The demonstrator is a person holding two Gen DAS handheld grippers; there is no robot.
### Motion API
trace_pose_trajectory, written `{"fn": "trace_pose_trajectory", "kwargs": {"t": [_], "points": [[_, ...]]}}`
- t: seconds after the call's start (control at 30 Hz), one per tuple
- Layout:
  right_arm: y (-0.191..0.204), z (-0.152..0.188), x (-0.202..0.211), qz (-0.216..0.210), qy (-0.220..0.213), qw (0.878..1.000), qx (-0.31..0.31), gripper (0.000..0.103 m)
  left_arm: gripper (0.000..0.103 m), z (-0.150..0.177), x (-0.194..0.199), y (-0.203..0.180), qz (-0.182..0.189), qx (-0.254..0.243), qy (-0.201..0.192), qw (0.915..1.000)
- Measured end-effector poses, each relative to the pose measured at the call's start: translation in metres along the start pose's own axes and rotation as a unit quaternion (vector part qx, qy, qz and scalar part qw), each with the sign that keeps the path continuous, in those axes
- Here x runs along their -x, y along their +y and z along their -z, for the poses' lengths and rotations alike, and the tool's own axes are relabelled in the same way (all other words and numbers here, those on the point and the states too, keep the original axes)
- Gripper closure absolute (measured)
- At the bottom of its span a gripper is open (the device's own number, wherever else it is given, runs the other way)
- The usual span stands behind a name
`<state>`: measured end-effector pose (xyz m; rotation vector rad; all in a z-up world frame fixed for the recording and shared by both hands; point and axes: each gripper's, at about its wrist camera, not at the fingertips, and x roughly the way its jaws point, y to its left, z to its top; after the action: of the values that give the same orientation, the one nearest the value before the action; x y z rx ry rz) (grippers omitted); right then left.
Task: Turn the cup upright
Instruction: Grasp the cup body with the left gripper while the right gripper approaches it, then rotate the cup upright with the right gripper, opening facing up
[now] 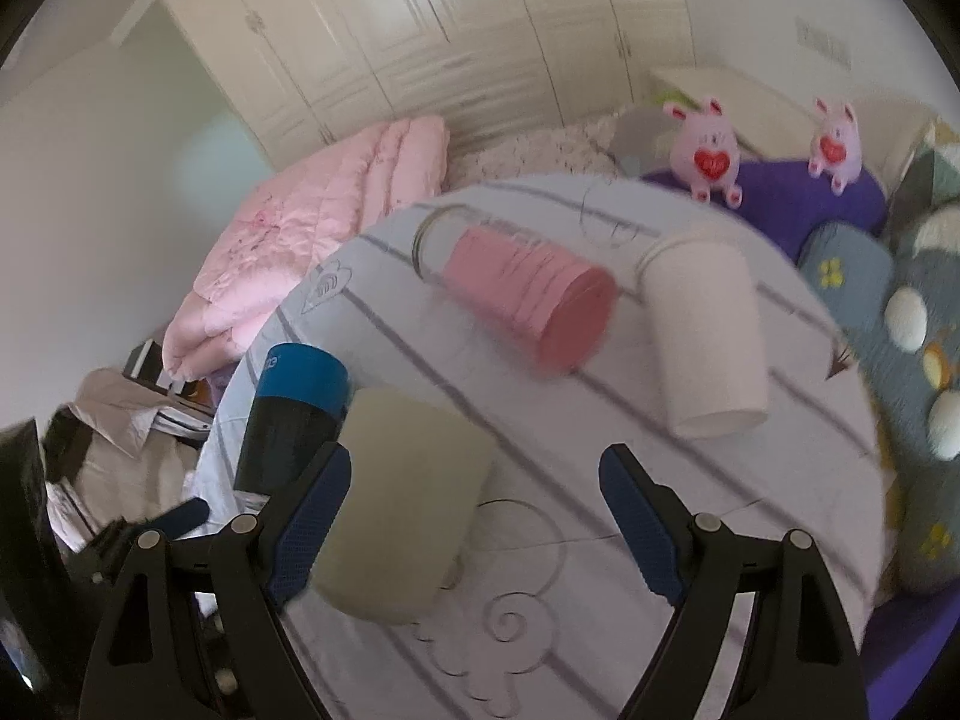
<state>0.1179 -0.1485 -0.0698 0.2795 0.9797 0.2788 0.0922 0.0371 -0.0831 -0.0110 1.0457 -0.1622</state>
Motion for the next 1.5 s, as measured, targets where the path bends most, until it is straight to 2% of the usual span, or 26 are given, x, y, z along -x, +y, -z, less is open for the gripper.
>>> {"fn": "trace_pose_trajectory", "kwargs": {"t": [0.13,0.4,0.73,0.9,1.0,1.17,1.3,1.5], "points": [[0.006,-0.001,-0.017,-0.013,0.030,0.999,-0.023,0.017,0.000,0.001,-0.004,-0.002,-0.005,-0.025,-0.003,0.9997],[0.018,-0.004,-0.039,-0.021,0.058,0.998,-0.033,0.017,0.000,0.002,-0.003,-0.005,-0.001,-0.058,-0.019,0.9982],[0.014,-0.009,-0.069,-0.039,0.090,0.994,-0.055,0.017,0.000,0.002,-0.005,-0.004,0.031,-0.056,-0.016,0.9978],[0.011,-0.006,-0.083,-0.059,0.118,0.989,-0.066,0.017,0.000,0.003,-0.005,-0.005,0.031,-0.057,-0.019,0.9977],[0.011,-0.006,-0.085,-0.078,0.112,0.989,-0.056,0.021,0.000,0.003,-0.005,-0.005,0.033,-0.054,-0.017,0.9978],[0.012,-0.008,-0.077,-0.093,0.099,0.990,-0.035,0.021,0.000,0.003,-0.004,-0.010,0.030,-0.057,-0.018,0.9978],[0.016,-0.012,-0.064,-0.083,0.069,0.994,-0.001,0.021,0.000,0.002,-0.004,-0.016,0.028,-0.052,-0.024,0.9980],[0.021,-0.018,-0.042,-0.050,0.008,0.996,0.068,0.021,0.000,-0.001,-0.002,-0.026,0.049,-0.043,-0.029,0.9975]]}}
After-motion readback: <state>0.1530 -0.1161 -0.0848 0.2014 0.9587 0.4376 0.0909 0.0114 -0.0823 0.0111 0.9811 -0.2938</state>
